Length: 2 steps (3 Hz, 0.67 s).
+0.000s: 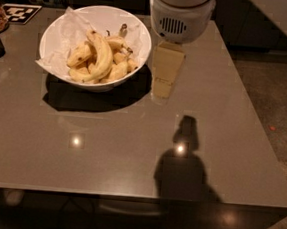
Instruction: Pick banana from white bowl
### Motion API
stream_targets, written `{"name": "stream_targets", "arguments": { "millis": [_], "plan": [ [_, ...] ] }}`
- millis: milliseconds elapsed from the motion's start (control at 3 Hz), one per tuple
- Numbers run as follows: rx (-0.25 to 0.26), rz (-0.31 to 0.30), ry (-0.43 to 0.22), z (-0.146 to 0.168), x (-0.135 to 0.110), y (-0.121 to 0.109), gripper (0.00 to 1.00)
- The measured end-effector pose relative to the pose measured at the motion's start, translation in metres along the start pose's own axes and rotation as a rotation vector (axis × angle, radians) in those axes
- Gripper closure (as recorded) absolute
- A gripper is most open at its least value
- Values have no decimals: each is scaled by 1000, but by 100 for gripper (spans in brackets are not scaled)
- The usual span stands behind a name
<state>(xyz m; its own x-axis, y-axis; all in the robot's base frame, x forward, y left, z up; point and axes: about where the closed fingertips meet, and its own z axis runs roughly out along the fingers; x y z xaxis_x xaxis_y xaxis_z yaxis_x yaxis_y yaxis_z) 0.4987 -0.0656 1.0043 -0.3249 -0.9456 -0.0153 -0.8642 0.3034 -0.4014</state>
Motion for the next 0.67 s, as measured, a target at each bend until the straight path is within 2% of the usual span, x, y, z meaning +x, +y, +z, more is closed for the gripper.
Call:
{"name": "stream_targets", "arguments": {
  "millis": [667],
  "plan": [
    [27,-8,-64,-7,-18,-6,0]
  ]
}}
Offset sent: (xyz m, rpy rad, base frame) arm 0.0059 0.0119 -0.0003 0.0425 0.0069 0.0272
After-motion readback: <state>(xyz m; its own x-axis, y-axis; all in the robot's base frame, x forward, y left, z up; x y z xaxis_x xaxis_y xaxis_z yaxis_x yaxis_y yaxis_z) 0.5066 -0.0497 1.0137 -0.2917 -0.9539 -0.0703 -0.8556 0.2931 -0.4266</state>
